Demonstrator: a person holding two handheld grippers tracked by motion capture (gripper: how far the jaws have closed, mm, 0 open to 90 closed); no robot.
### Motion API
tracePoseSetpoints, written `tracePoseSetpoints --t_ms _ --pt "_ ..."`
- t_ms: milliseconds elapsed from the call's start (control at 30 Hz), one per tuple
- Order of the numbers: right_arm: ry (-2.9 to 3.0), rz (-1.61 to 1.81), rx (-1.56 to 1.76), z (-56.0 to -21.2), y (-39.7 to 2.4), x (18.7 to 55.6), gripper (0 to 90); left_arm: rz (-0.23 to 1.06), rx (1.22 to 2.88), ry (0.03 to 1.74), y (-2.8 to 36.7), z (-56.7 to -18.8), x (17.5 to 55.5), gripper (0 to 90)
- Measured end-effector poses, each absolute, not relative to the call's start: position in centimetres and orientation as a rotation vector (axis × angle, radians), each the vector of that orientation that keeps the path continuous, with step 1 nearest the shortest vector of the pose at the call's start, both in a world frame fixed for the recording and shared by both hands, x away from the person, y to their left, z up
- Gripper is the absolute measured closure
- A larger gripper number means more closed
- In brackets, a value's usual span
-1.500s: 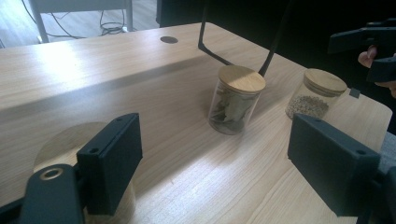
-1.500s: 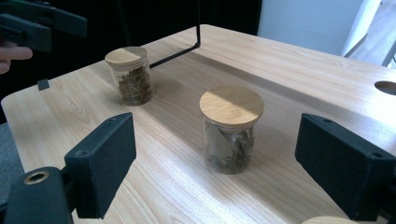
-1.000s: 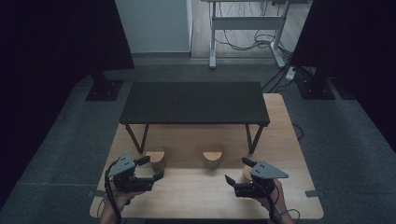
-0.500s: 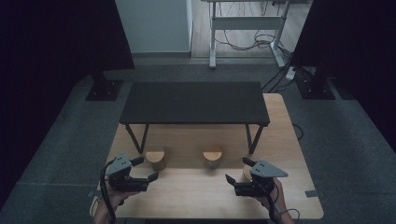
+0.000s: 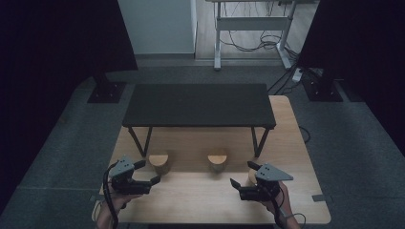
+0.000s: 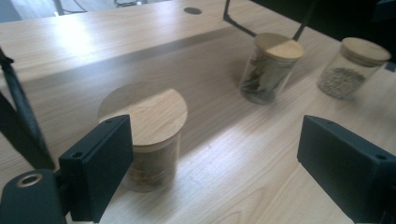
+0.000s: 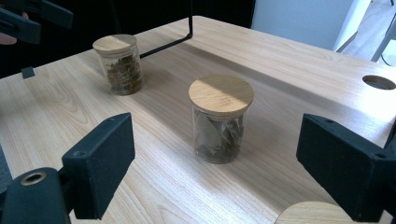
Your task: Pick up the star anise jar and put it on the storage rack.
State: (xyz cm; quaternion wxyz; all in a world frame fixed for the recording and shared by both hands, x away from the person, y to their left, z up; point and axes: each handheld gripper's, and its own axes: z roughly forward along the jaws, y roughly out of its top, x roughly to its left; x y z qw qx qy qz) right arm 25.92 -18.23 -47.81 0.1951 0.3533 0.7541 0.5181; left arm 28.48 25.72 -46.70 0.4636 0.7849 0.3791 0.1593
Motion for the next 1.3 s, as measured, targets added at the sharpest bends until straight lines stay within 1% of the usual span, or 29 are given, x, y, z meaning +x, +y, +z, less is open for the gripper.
tracePoseSetpoints --t_ms 233,533,1300 --pt "2.118 1.446 0.99 -48.0 -18.2 26.0 10.9 0.404 1.948 0.969 25.4 -47.7 29.1 10.1" --pt "2.125 1.434 0.984 -48.1 -17.9 25.9 11.0 0.426 1.925 1.02 25.5 -48.8 29.8 9.8" --pt "2.156 1.396 0.973 -48.5 -17.2 25.9 10.8 0.469 1.941 1.068 25.4 -51.0 31.3 10.1"
